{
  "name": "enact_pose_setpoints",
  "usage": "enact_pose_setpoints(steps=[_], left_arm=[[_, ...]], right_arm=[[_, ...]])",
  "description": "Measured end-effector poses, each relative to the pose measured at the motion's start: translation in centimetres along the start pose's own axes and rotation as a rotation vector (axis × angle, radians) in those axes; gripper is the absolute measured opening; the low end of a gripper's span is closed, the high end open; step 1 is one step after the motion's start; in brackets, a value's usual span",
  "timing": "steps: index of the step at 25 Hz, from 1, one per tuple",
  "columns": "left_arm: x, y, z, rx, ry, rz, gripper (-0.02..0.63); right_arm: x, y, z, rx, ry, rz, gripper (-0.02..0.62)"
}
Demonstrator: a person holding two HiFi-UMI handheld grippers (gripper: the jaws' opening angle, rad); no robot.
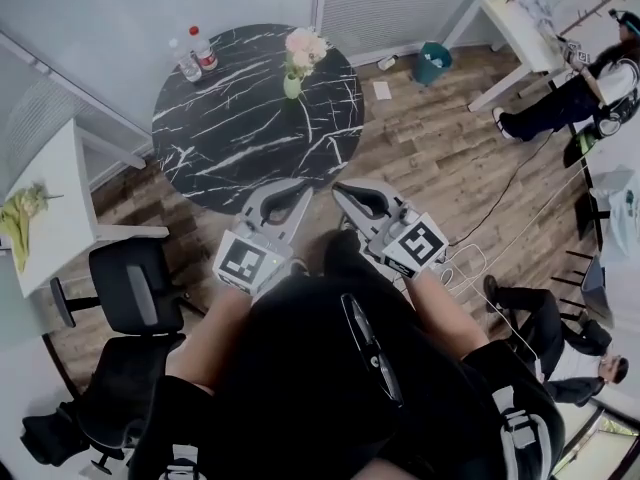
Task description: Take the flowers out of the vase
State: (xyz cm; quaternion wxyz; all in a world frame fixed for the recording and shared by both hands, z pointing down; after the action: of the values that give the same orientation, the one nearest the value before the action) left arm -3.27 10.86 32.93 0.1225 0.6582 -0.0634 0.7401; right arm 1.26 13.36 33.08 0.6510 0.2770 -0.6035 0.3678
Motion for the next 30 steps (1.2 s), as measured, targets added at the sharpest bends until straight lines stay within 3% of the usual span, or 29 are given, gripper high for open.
enact_pose_setpoints(steps=[16,30], left_arm=[[-2.0,5.8,11.1,-0.143,0.031,-0.017,0.020],[-2.5,6.9,16.5,-0.284,0.021,-0.024,0.020]], right_arm=[[-1.2,-13.3,2.1,-0.148,0.008,-0.011,0.020],[-0.5,-19.6,2.2,-0.280,0.022,-0.007,0.020]])
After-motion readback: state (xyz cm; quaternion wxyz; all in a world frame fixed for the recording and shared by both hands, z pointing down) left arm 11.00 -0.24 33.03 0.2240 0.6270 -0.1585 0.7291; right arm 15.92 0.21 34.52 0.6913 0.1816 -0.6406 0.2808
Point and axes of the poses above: the fingertips, and each gripper's own axes: z forward along the fingers, y to its left, x out of its underside, the point moved 1 cm from there along -z, backward along the fingers, and after that the axes turned 1 degree about -x, right-handed, at the moved point
